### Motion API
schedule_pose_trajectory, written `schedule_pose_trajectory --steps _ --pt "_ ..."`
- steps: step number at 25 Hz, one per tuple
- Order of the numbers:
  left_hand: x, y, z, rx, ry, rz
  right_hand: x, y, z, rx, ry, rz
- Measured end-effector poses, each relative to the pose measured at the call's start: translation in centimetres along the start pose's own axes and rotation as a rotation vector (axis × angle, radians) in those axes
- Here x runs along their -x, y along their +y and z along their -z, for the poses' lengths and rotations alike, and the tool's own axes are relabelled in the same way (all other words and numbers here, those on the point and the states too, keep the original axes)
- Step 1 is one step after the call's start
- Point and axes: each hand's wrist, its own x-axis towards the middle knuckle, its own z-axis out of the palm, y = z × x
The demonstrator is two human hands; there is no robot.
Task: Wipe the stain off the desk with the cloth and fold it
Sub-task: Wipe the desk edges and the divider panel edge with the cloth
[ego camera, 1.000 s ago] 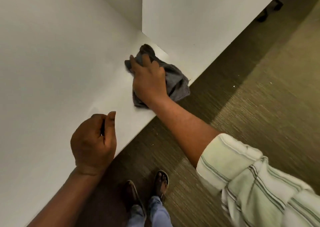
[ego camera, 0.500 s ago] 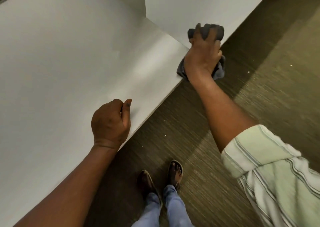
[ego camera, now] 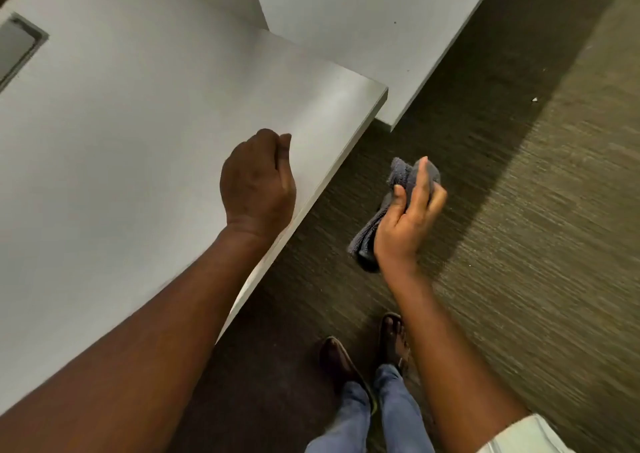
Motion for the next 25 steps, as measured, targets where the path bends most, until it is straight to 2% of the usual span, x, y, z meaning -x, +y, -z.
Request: schedule_pose_trajectory --steps 8,12,17,25 --pt "-5.7 1.4 -3.7 0.112 -0.083 -0.168 3.3 0.6 -1.8 -0.348 0.064 -0.038" --pt "-8.2 2.6 -6.0 0.03 -0.131 -0.221 5.2 1.0 -3.8 -0.505 0.06 -0.083" --pt "-9.8 3.0 -8.5 0.095 -0.035 -0.197 7.1 1.8 -6.8 -0.677 0.051 -0.089" --pt "-10.2 2.0 -9.5 0.056 0.015 -0.276 5.8 1.1 -10.8 -0.79 0.414 0.047"
